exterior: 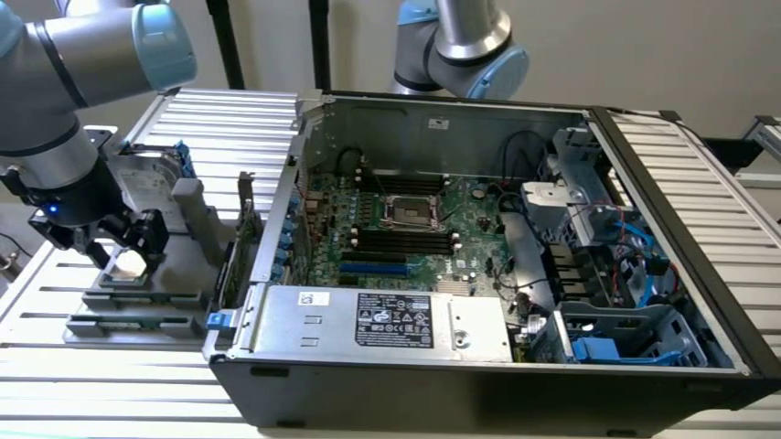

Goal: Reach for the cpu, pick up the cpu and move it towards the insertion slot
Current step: 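Pick up the cpu and move it towards the insertion slot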

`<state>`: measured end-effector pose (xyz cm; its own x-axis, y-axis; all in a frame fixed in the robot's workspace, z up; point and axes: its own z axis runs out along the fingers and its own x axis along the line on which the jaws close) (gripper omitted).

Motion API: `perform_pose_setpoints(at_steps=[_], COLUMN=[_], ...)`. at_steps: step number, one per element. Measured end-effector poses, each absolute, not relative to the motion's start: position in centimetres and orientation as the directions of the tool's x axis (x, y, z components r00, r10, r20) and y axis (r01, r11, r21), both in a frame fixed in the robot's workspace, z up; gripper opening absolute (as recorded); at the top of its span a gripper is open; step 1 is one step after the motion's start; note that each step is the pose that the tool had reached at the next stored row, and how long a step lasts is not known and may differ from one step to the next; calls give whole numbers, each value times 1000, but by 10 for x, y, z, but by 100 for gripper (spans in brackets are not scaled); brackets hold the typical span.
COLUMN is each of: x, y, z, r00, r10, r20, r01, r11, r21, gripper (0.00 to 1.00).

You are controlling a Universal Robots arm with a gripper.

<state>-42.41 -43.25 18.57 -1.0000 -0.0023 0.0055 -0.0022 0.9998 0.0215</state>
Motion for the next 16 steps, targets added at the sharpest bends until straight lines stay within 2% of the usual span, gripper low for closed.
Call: perform_pose_setpoints(at_steps=[2, 3, 5, 6, 12, 16], x=[-424, -424, -424, -424, -424, -424], y=[-433, -433, -432, -433, -432, -432], z=[186, 186, 186, 186, 186, 186], r00=[-1000, -1000, -1000, -1000, -1000, -1000], r10=[-2, -2, -2, -2, -2, -2], r20=[5, 5, 5, 5, 5, 5], r01=[-2, -2, -2, -2, -2, -2], r11=[1000, 1000, 1000, 1000, 1000, 1000], r21=[22, 22, 22, 22, 22, 22], gripper=[71, 65, 65, 58, 58, 55])
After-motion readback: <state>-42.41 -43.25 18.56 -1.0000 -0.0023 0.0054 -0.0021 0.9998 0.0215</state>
